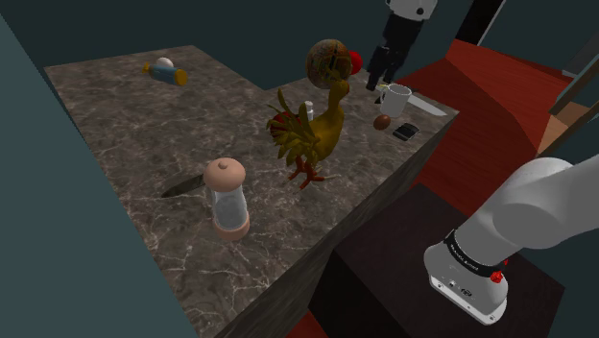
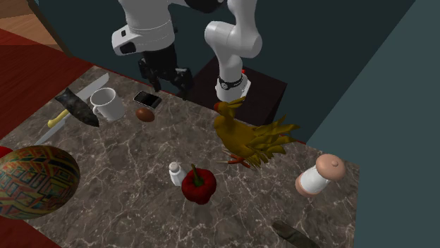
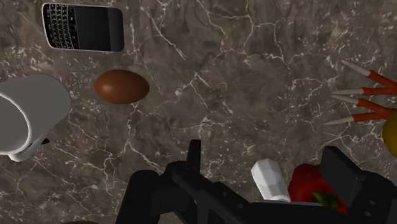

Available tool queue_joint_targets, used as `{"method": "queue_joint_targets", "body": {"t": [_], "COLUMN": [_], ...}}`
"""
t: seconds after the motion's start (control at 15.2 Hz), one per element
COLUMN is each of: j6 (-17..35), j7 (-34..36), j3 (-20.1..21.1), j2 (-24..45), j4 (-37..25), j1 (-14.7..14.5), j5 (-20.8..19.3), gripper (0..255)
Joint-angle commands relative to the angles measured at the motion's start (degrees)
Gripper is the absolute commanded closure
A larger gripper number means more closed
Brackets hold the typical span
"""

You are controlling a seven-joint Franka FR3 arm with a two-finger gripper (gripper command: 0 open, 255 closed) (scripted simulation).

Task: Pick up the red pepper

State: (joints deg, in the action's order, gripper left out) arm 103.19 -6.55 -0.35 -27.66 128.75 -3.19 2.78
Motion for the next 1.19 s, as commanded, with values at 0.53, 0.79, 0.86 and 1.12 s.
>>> {"method": "queue_joint_targets", "body": {"t": [0.53, 0.79, 0.86, 1.12], "j6": [3.9, 3.7, 3.5, 3.6], "j7": [-4.0, -5.5, -5.8, -6.7], "j3": [2.6, 3.9, 4.2, 5.2], "j2": [20.2, 28.2, 30.2, 35.5], "j4": [-13.7, -21.0, -22.9, -27.6], "j1": [-4.9, -6.3, -6.7, -7.6], "j5": [5.8, 7.6, 7.9, 8.8], "gripper": [0, 0, 0, 0]}}
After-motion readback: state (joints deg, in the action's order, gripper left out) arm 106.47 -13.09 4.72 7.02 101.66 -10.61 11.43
